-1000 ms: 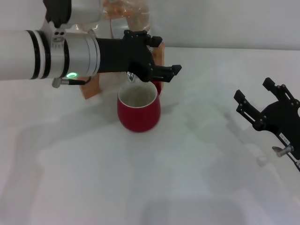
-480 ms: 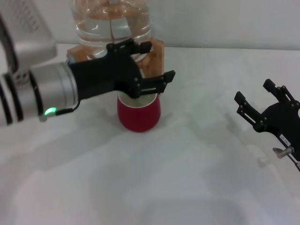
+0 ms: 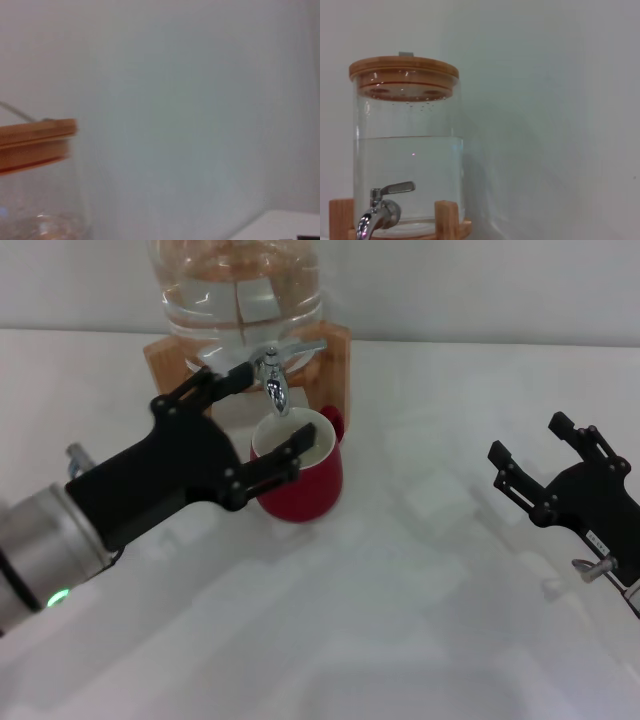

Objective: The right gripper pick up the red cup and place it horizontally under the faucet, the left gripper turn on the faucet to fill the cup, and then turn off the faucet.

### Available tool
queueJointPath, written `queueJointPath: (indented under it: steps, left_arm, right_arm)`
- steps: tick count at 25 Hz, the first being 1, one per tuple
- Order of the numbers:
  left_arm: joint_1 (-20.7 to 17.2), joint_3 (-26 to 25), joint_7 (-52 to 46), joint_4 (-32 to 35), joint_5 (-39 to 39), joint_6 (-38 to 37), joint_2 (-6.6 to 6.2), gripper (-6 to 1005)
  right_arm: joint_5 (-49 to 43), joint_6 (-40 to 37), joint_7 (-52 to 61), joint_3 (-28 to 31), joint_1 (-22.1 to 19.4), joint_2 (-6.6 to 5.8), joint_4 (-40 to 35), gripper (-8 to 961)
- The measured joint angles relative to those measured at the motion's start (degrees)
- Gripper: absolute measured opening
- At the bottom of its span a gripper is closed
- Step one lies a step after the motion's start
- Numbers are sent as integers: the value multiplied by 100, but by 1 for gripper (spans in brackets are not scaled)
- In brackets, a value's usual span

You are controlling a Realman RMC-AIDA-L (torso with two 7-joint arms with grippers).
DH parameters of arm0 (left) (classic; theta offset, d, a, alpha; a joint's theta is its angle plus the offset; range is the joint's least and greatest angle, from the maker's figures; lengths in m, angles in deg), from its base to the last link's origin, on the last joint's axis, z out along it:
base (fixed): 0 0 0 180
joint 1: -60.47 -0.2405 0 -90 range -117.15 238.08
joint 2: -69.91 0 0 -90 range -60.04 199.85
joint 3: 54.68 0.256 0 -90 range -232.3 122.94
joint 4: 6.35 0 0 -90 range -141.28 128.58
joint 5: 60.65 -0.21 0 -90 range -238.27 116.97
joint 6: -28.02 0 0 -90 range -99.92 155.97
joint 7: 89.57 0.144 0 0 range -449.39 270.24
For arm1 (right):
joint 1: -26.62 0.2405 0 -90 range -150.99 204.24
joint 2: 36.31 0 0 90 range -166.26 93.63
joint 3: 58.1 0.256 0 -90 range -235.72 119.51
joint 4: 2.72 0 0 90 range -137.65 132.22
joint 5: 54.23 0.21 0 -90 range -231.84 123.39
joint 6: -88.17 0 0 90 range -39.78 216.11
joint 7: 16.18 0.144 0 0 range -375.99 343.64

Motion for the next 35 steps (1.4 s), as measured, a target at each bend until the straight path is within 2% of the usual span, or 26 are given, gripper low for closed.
queueJointPath:
  steps: [5, 12, 19, 25, 35]
  left_arm:
    - [-213, 90, 1348, -781, 1279, 528, 1, 873]
    - [-225, 157, 2967, -2019, 3041, 1462, 9, 873]
    - [-161, 103, 3420, -2614, 3972, 1533, 9, 873]
    - [-52, 32, 3642, -2972, 4358, 1537, 3, 873]
    - [439, -45, 3823, -3901, 5085, 1752, 9, 873]
  right_arm:
    - [-7, -26, -8, -18, 14, 11, -1, 838]
    - [-15, -104, -20, -18, 159, 21, -1, 838]
    - [23, -84, -20, 21, 287, 31, -8, 838]
    - [143, -38, -20, 142, 317, 29, -50, 838]
    - [171, -20, -16, 545, 243, 17, -187, 838]
